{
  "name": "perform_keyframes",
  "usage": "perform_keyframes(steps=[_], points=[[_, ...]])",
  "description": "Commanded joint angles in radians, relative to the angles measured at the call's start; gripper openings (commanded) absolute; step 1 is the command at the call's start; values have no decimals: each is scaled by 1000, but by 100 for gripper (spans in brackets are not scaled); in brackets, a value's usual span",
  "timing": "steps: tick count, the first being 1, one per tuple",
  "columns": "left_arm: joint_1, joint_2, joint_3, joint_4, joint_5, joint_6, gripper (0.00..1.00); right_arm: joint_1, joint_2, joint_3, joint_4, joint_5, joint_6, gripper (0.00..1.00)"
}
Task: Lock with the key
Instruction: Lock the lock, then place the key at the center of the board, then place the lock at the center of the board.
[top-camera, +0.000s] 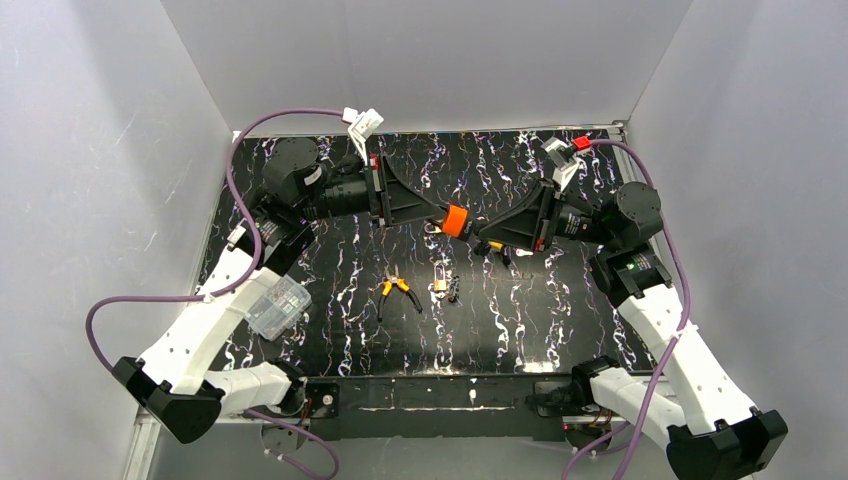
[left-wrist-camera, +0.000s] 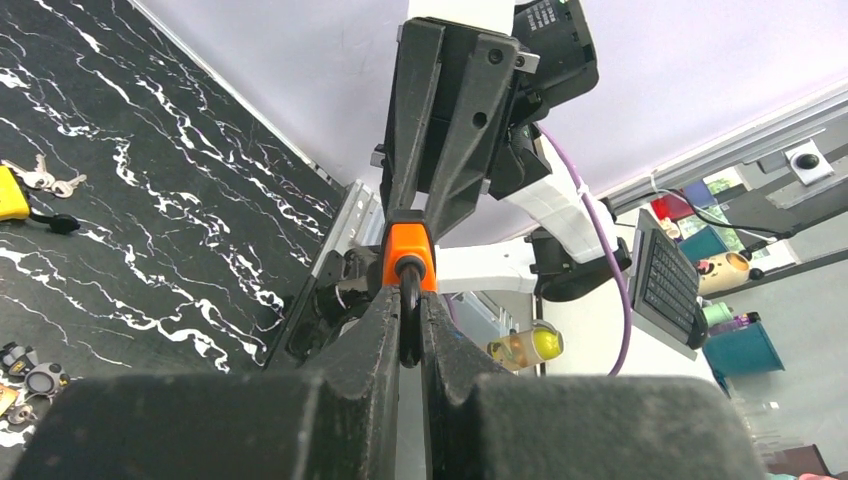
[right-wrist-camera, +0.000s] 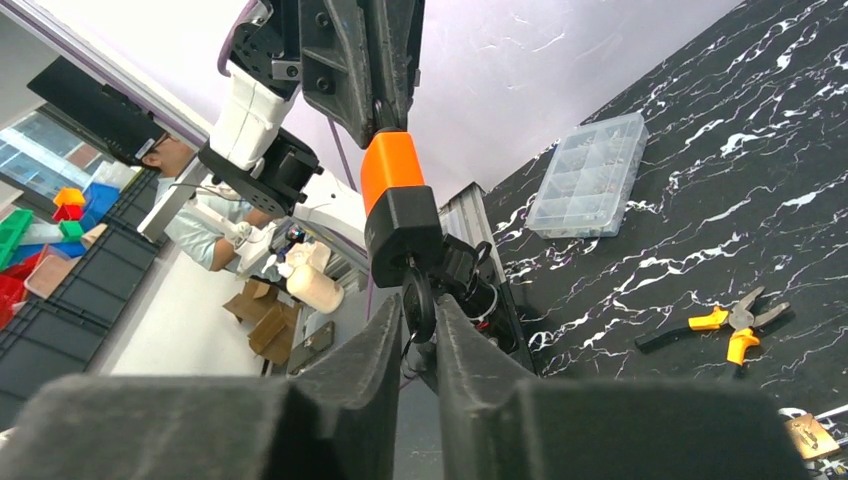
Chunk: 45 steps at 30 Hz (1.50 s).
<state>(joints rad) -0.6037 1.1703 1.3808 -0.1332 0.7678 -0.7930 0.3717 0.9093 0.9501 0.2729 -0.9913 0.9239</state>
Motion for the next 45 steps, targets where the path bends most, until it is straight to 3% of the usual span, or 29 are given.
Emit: perform_keyframes(steps=[1,4,25,30,37,45], points=[[7,-5,4,72,32,-19,0,4,0,20,47,-12,7,15],[7,-1,0,75,37,-19,0,4,5,26,23,-9,-2,1],[126,-23,10,45,77,7,0,-80,-77,-23,-152,36,-97,1],[140,-22,-12,44,75,0,0,-116,-91,-8,-335,102,-163,1],[142,6,-71,9,40,4,0,-239,-82,-6,-693,323,-228,1],[66,112,-165,10,-34,-17,0,-261,-43,-71,-842,508,-245,1]])
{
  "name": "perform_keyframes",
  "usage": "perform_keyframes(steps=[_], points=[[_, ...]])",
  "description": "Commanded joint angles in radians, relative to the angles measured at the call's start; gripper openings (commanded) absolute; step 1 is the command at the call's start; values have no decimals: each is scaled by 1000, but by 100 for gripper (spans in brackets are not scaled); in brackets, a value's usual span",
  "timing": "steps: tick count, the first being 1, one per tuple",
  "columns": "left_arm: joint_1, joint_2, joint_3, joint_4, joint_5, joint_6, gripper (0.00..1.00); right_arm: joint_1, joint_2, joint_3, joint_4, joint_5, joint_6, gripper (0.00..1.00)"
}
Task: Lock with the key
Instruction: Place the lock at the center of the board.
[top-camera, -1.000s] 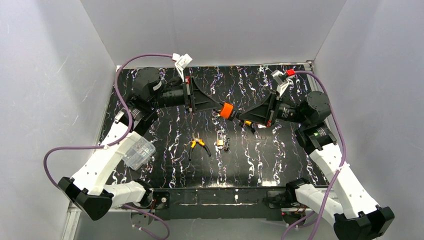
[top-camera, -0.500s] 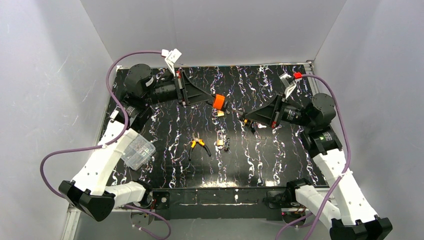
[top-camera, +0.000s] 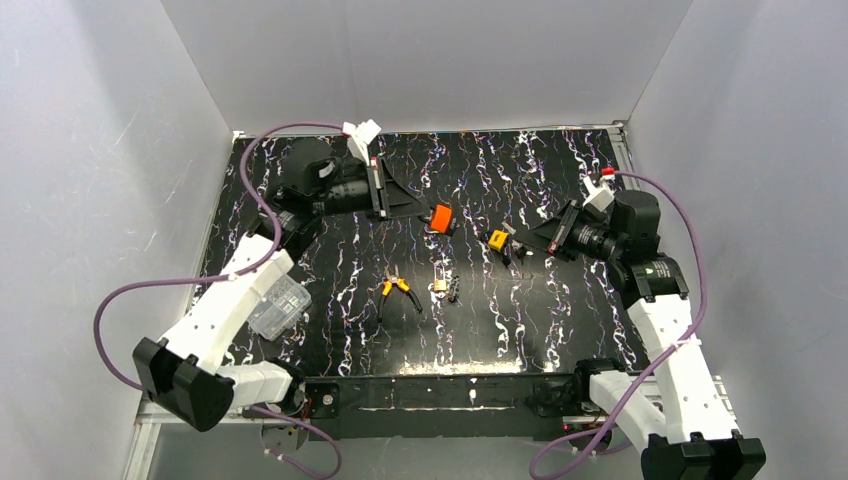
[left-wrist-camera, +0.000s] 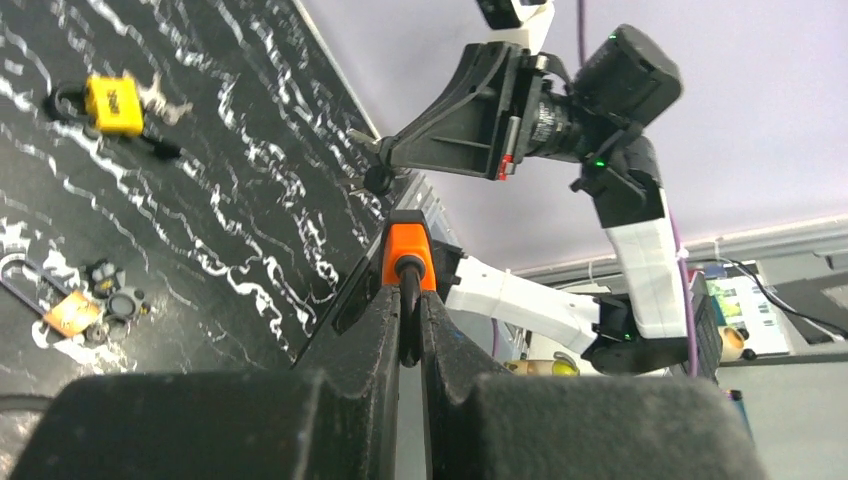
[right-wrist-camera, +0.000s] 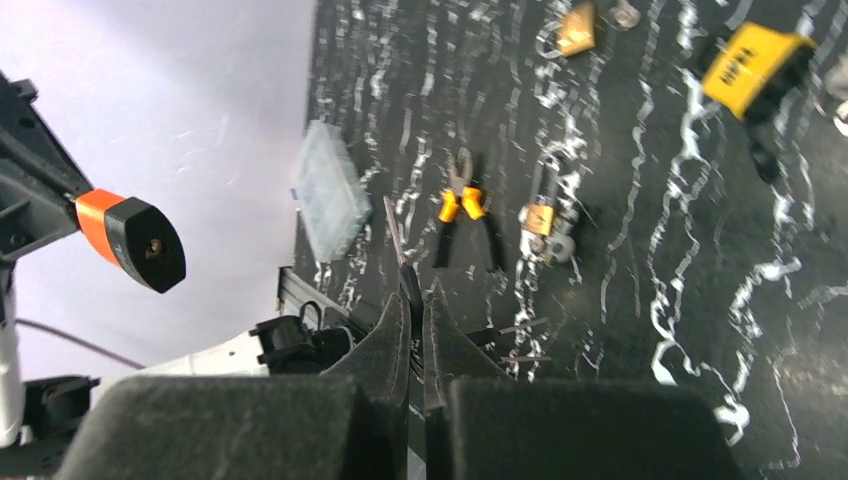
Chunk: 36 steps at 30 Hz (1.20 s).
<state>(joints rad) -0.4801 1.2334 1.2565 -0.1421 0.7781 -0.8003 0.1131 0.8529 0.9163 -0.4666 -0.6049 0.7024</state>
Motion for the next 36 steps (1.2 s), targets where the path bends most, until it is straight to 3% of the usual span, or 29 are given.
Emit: perform_keyframes(steps=[1,9,21,31,36], points=[[-83,72,-50,20,-58,-6,0,-3,17,-59,-106,138,-22,1],[-237,340,-80,158,-118,-23,0,0,101,-194,-79,217,21,1],[-285,694,-26,301,-101,-66,0,29,268,-270,21,289,25,1],[-285,779,47,181,-159,7,1,70,385,-239,43,355,14,1],[-285,782,92,66,-200,56,19,76,426,-220,47,360,6,2]])
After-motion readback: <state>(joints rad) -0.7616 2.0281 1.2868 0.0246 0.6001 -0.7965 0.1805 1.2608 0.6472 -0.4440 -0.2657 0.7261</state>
